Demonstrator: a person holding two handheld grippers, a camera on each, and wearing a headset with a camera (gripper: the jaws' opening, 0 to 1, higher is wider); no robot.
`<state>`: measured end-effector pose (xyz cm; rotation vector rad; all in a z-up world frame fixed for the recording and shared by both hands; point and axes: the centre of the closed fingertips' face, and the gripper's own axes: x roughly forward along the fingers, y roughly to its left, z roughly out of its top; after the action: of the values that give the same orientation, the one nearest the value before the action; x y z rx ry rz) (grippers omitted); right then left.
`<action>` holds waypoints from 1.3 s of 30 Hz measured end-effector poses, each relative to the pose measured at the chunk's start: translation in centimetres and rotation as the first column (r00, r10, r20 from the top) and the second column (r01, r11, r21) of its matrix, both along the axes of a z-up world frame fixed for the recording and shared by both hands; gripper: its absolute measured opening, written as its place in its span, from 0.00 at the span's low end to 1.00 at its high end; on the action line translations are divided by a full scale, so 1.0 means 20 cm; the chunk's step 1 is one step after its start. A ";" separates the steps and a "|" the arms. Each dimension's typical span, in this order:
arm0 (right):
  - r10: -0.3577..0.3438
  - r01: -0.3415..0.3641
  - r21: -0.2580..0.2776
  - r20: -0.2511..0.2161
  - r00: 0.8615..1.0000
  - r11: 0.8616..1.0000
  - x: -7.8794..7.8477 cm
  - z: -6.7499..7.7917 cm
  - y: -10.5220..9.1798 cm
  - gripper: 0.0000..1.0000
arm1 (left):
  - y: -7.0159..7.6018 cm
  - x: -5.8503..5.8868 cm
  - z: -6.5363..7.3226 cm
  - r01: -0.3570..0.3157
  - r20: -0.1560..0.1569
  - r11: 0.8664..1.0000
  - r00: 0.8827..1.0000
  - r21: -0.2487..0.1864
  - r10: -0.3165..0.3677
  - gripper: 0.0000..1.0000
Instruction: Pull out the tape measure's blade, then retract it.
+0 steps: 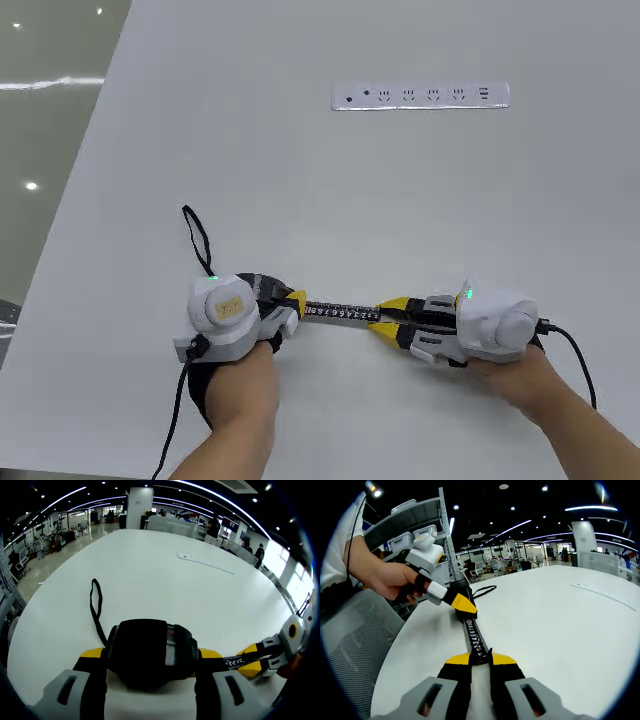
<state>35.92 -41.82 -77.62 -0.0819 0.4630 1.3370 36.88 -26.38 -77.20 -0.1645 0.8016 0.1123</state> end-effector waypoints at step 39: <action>0.027 -0.027 0.007 0.002 1.000 1.000 -0.01 -0.01 0.23 0.12 | 0.00 0.00 0.00 0.000 0.000 1.000 1.000 -0.011 0.000 0.70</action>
<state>35.80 -37.21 -77.78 -0.0838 0.4570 1.3646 36.88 -26.35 -77.25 -0.1753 0.8023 0.1078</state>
